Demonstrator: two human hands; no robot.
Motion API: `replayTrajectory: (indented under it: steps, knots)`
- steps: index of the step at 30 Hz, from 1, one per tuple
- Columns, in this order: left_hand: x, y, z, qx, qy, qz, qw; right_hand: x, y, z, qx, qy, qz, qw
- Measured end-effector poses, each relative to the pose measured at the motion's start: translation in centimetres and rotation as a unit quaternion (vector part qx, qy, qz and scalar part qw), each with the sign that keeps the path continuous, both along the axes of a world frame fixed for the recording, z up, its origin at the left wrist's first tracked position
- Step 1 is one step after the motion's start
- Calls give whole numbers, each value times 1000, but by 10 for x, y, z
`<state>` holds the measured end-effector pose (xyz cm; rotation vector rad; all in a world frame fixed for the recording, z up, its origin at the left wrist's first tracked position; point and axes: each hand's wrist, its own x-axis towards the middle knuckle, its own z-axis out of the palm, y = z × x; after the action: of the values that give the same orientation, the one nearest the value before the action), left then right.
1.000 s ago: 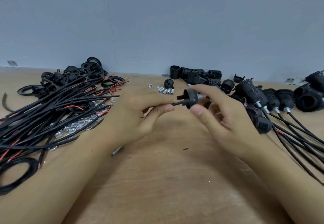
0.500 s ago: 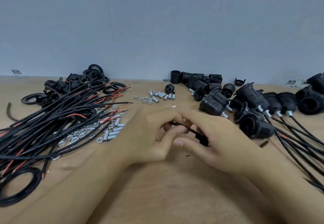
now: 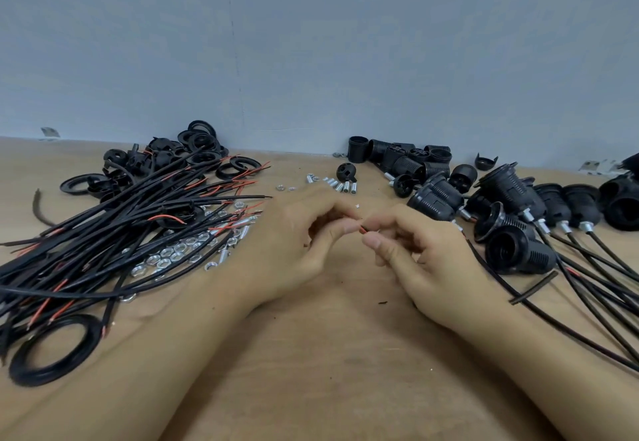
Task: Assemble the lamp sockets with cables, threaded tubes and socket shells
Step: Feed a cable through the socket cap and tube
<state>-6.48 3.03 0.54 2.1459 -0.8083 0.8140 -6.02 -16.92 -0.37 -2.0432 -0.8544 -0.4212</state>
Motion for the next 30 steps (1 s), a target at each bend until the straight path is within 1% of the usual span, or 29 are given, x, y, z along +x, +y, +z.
replayTrajectory:
  steps: [2,3,7,9,13,16,19,20,22,24,25,26,28,30]
  knots:
    - [-2,-4,-2,-88,55,-8,995,-2,0,0,62,79,29,995]
    - [-3,-6,-1,-122,79,-17,989,-2,0,0,76,105,39,991]
    - [-6,-11,2,-187,121,-15,975,-2,-1,0,93,126,40,987]
    - [-6,-10,1,-180,139,-1,974,-3,0,-1,121,124,36,984]
    - [-6,-10,0,-111,139,7,984,0,1,-1,178,131,20,975]
    - [-5,-7,-1,-93,122,24,988,2,2,-2,156,118,12,981]
    - [14,-4,6,-115,158,89,977,2,1,0,163,107,-10,981]
    - [26,-6,10,-89,172,121,974,2,1,1,177,109,-13,978]
    - [56,-18,21,12,192,152,969,1,0,4,209,128,9,969]
    - [82,-38,31,111,195,123,967,-1,0,4,232,165,44,958]
    - [94,-49,34,163,191,105,962,-2,-1,5,233,168,50,957]
    - [105,-58,35,217,185,98,953,-2,-1,5,229,161,45,959]
    - [125,-70,35,307,171,116,929,-2,-3,6,209,140,20,968]
    - [143,-74,33,360,148,149,909,0,-4,5,192,122,1,974]
